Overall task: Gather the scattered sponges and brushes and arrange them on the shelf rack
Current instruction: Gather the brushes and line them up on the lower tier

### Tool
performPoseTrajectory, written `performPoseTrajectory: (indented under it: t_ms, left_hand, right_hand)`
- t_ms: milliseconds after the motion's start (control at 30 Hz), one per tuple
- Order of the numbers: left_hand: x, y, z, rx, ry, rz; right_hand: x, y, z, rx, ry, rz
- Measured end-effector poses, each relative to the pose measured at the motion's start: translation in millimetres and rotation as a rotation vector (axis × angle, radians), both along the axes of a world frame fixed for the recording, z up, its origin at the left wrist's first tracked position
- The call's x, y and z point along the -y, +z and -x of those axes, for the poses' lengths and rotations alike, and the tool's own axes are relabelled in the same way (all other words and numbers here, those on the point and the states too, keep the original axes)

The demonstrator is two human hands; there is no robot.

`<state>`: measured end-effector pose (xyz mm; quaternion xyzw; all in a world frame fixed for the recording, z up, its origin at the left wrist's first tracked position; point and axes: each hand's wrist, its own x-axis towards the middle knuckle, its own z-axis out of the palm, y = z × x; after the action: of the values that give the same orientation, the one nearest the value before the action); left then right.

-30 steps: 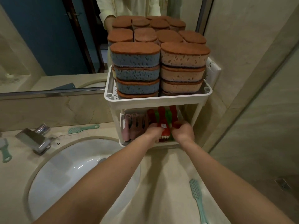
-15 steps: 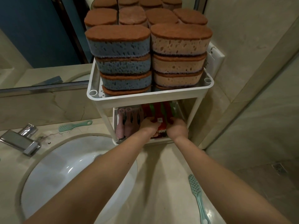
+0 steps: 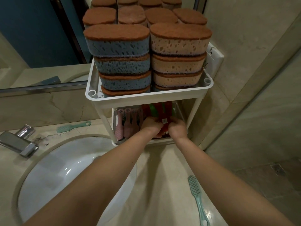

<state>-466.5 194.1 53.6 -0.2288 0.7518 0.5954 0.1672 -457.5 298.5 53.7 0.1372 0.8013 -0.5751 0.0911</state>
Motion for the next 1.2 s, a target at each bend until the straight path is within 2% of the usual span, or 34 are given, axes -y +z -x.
performPoseTrajectory:
  t_ms: [167, 433, 700, 1100, 1200]
  left_hand:
    - [-0.7, 3.4, -2.9, -0.101, -0.1, 0.212]
    - [1.6, 3.4, 0.7, -0.191, -0.239, 0.543]
    - [10.1, -3.6, -4.9, -0.246, -0.221, 0.58]
    - [10.6, -10.7, -7.0, -0.243, -0.271, 0.541]
    - [7.7, -9.3, -7.3, -0.282, -0.345, 0.604]
  right_hand:
    - [-6.2, -5.7, -4.7, -0.022, 0.068, -0.073]
    - [-10.3, -10.1, -1.6, 0.008, 0.092, -0.042]
    - [-6.7, -11.2, -3.0, -0.009, 0.119, -0.01]
    - [-8.1, -11.1, -0.4, 0.005, 0.17, -0.138]
    - [-8.6, -11.4, -1.8, 0.014, 0.196, -0.184]
